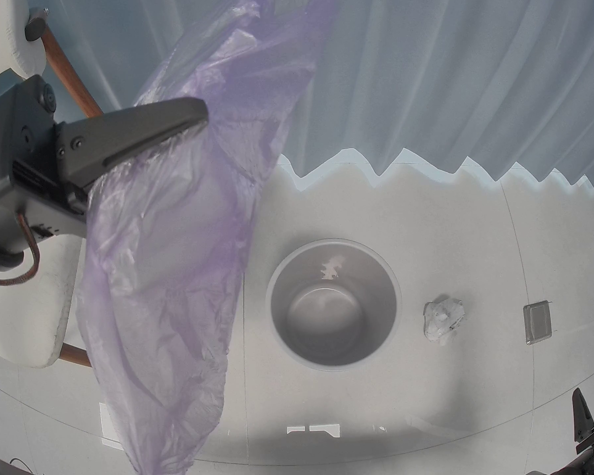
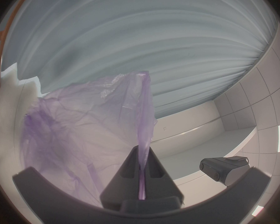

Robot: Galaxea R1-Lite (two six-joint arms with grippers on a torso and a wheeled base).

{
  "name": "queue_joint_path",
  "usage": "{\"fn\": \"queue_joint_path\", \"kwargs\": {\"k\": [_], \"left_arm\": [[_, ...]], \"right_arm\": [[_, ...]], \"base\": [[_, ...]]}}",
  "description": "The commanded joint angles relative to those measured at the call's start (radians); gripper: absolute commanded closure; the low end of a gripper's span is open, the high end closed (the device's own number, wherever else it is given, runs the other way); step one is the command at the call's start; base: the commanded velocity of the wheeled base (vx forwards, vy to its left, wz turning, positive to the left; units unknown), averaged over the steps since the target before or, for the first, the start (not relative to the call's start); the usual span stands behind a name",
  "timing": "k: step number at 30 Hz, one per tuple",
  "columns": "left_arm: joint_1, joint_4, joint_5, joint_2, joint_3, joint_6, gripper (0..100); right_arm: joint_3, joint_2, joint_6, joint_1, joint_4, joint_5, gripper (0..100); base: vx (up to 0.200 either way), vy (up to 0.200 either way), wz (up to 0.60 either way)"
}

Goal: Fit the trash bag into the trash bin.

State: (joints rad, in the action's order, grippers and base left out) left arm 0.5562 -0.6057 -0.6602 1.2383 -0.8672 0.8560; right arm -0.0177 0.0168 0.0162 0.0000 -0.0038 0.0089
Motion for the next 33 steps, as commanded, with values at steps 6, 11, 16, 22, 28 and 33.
{"fn": "queue_joint_path", "kwargs": {"k": [6, 11, 16, 22, 28, 33], "left_arm": [[-0.012, -0.003, 0.002, 0.0, 0.047, -0.002, 100], [-0.012, -0.005, 0.002, 0.047, 0.05, -0.014, 100], [-0.012, -0.043, 0.002, 0.109, 0.053, -0.017, 100], [-0.012, -0.177, 0.002, 0.204, 0.09, -0.014, 100], [-0.012, -0.198, 0.001, 0.225, 0.114, -0.014, 100], [-0.012, -0.2, -0.001, 0.247, 0.125, -0.014, 100]], "right_arm": [[0.018, -0.017, 0.001, 0.0, -0.001, 0.0, 0], [0.018, -0.017, 0.001, 0.0, -0.001, 0.0, 0], [0.018, -0.017, 0.001, 0.0, -0.001, 0.0, 0], [0.018, -0.017, -0.009, 0.0, 0.001, 0.003, 0], [0.018, -0.017, -0.018, 0.0, 0.002, 0.0, 0], [0.018, -0.017, -0.016, 0.0, 0.002, -0.001, 0]], "base": [[0.0, 0.0, 0.0], [0.0, 0.0, 0.0], [0.0, 0.0, 0.0], [0.0, 0.0, 0.0], [0.0, 0.0, 0.0], [0.0, 0.0, 0.0]]}}
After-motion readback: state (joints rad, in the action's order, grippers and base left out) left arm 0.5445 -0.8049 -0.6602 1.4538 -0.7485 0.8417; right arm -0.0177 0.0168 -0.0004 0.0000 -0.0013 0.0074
